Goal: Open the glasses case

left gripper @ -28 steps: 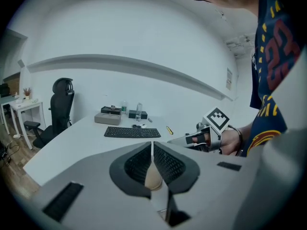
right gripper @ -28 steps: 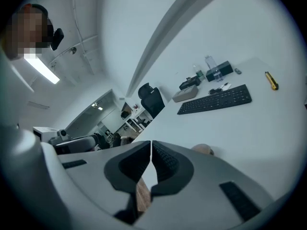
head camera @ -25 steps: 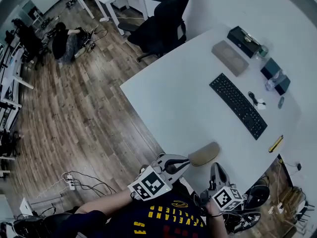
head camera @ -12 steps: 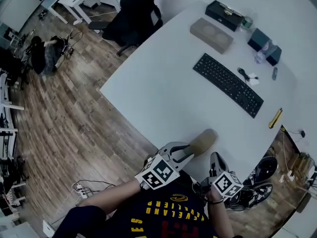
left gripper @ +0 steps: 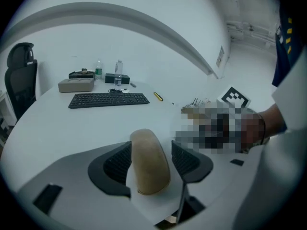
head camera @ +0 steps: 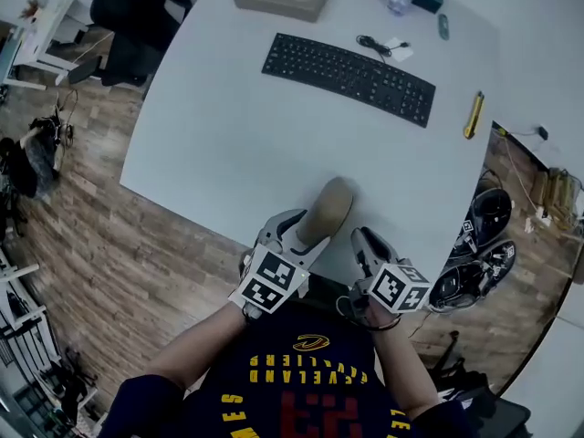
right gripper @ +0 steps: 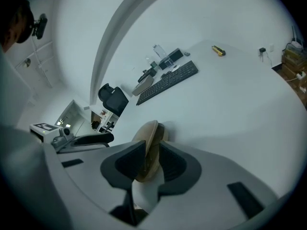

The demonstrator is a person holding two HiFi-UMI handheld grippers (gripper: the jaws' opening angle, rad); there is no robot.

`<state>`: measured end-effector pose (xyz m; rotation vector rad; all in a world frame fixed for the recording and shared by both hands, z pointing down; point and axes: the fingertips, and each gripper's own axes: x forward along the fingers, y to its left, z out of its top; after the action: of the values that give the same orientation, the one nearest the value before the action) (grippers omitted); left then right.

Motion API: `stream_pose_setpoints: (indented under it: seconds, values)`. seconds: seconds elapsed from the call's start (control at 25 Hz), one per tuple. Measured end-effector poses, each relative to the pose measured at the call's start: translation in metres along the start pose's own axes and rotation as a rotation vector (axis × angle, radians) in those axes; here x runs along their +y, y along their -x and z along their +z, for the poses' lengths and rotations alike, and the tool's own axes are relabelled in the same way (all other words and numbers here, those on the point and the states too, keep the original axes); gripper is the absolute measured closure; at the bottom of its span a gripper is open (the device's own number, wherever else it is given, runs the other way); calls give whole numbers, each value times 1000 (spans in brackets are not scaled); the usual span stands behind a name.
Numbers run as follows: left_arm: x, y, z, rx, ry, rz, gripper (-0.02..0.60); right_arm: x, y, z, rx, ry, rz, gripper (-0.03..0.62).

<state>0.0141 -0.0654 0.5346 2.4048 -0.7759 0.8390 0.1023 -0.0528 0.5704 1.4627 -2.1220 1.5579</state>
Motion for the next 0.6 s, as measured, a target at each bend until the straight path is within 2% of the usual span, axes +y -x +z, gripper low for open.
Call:
stream_pose_setpoints:
  seconds: [0.16,0.28,0.6]
  values:
    - [-6,-22,-17,78,-81,8,273,-5,-13,-19,46,-12,6,508]
    - [-8,-32,-27,120,-149,18,250,-9,-23,-33,75,-43,14,508]
    - [-8,-49,-41,167,-268,48,215,-11,-40,-49,101,-95,37,508]
